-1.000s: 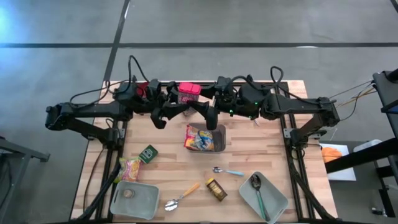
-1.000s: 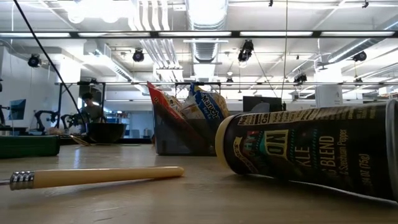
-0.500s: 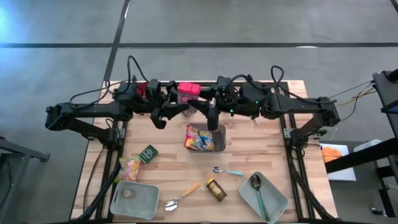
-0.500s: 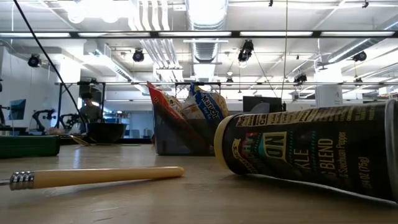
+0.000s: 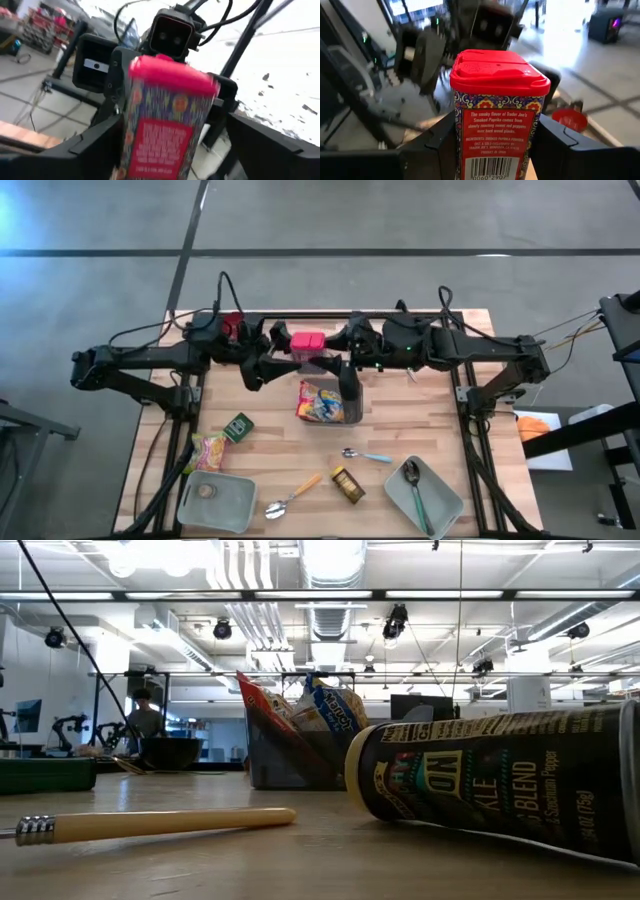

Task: Pick & Place Food Item
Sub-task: Put the red spice can into the left grey bin

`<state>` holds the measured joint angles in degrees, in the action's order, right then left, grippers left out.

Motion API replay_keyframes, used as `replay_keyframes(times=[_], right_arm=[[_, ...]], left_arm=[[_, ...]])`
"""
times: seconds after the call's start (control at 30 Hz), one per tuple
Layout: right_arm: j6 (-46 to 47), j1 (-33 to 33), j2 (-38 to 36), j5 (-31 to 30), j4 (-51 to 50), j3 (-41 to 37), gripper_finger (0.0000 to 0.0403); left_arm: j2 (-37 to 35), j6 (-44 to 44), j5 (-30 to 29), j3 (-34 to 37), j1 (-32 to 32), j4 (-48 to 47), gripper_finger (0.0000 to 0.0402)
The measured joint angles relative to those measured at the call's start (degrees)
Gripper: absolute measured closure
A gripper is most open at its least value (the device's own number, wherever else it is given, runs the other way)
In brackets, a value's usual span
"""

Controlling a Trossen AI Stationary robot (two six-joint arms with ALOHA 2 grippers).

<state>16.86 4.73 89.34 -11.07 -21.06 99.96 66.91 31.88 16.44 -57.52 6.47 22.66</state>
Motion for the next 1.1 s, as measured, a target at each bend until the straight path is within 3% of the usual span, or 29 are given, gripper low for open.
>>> replay_keyframes(times=[0.3,0.63,0.87,1.1], right_arm=[[5.8,0.0,0.3,7.1,-10.4,0.0,0.0224],[8.2,0.0,2.5,14.3,-12.7,0.0,0.0224],[9.7,0.0,6.6,18.0,-13.5,0.0,0.0224],[10.2,0.0,8.5,18.9,-13.0,0.0,0.0224]], left_arm=[[-4.3,-3.1,1.4,0.0,0.3,-16.5,0.0085],[-4.5,-8.3,2.7,-5.5,0.4,-35.5,0.0039],[-3.6,-10.5,2.9,-9.1,0.4,-40.5,0.0004],[-1.6,-10.6,8.8,-9.1,0.1,-44.4,0.0004]])
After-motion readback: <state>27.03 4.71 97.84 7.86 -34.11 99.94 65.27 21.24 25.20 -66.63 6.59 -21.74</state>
